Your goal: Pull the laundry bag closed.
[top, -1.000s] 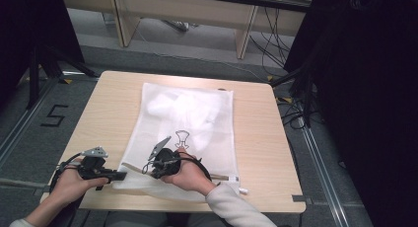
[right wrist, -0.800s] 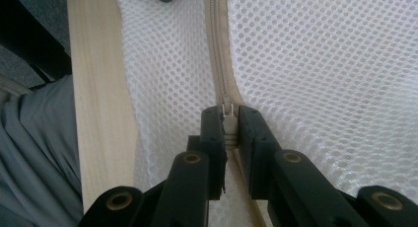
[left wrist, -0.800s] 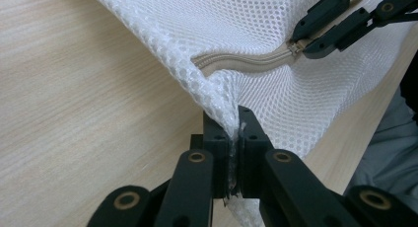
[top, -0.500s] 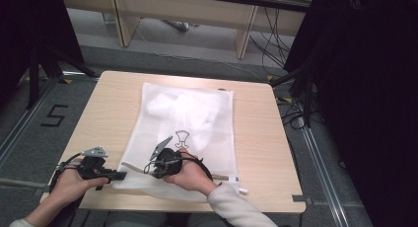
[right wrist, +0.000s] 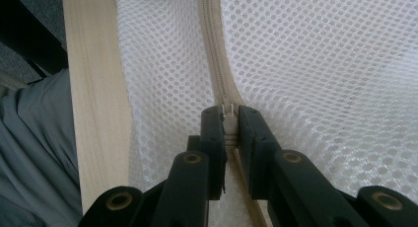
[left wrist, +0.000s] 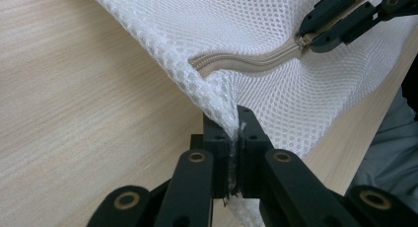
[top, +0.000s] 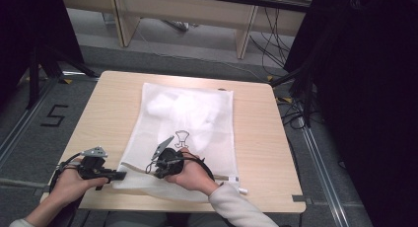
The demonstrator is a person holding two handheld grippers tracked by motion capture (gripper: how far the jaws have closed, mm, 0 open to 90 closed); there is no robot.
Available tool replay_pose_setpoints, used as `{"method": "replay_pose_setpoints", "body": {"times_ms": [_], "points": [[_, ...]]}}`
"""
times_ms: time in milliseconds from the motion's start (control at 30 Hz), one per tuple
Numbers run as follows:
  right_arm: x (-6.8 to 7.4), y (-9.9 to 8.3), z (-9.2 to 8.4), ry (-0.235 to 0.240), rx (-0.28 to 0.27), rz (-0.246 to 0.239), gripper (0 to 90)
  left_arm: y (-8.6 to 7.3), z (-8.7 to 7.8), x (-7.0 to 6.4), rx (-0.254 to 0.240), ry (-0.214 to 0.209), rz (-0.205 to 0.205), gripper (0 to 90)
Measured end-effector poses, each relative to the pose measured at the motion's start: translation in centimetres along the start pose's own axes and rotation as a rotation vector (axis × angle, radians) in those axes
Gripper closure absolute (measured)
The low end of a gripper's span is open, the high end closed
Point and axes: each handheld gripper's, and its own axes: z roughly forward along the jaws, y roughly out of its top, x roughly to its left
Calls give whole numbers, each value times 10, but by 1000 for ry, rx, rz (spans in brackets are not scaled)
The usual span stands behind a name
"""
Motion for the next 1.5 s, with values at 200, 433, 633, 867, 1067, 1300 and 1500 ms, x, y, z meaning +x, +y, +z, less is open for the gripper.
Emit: {"method": "replay_pose_setpoints", "body": {"times_ms": [200,433,633,867,1067,1300,1500], "points": [[-1,-2,-3,3,2,8,823,0,0,0,0,-1,1,851],[-3,-3,-2,-6,4,-16,823,0,0,0,-4,4,1,851],[-3,-6,-5,-2,0,6,823,0,1,-1,-6,11,-1,851],[-4,-8,-7,-7,2,6,823,-1,2,-1,-23,6,-5,851],[-4,-9,-8,-5,5,19,823,0,1,-1,-4,13,-2,851],[-4,-11,-10,-8,8,17,823,0,1,0,0,3,-5,851],[-6,-14,-11,-8,3,24,823,0,1,0,-2,5,-8,851]]}}
